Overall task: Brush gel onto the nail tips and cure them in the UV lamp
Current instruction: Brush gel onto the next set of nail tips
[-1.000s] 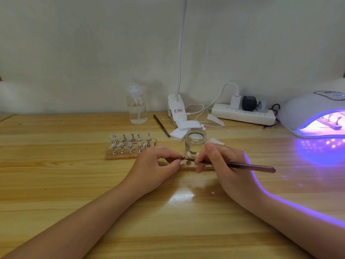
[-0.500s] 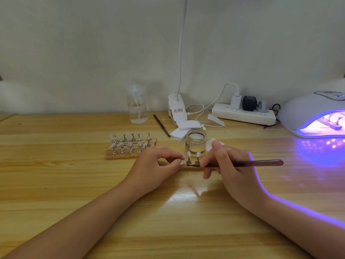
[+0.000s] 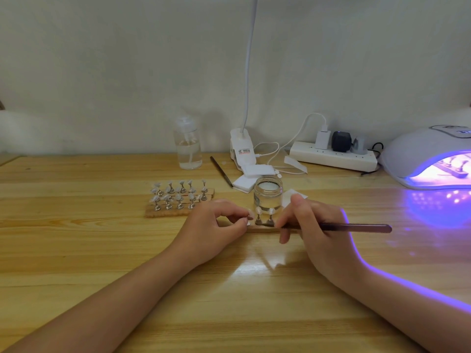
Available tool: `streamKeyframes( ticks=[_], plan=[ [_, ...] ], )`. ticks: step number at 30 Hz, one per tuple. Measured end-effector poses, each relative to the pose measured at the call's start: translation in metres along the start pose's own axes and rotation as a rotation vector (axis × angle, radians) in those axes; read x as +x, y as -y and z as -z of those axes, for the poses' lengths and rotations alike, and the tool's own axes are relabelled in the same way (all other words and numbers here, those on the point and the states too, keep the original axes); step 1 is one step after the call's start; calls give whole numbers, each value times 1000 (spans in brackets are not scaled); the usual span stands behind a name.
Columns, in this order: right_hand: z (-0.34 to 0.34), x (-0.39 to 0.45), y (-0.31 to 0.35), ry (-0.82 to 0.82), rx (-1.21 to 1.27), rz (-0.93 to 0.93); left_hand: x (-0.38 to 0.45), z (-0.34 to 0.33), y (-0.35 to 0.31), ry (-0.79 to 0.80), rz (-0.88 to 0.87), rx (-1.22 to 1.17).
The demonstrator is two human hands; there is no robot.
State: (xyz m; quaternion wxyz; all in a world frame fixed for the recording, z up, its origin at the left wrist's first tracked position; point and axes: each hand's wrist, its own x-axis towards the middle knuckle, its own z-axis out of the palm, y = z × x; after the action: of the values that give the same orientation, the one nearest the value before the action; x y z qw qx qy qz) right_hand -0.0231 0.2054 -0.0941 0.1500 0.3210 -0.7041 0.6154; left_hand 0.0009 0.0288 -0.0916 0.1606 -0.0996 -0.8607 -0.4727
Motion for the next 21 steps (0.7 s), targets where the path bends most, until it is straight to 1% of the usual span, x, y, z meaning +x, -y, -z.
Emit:
streamKeyframes(
  ticks=[5, 7, 10, 13, 15, 19, 21],
  plan=[
    [0, 4, 0, 52, -170, 20, 0, 0, -1, 12, -15, 2],
    [-1, 3, -1, 59, -141, 0, 0, 0, -1, 8, -13, 5],
    [0, 2, -1, 28, -8, -30, 0, 0, -1, 4, -9, 1],
    [0, 0, 1, 8, 41, -18, -1, 0, -1, 4, -12, -10],
    [0, 0, 1, -3, 43, -27, -1, 0, -1, 6, -9, -21],
    [0, 3, -1, 31, -63, -46, 0, 0, -1, 15, -7, -9],
    [-1, 3, -1, 46, -46, -63, 0, 0, 0, 6, -11, 6]
  ],
)
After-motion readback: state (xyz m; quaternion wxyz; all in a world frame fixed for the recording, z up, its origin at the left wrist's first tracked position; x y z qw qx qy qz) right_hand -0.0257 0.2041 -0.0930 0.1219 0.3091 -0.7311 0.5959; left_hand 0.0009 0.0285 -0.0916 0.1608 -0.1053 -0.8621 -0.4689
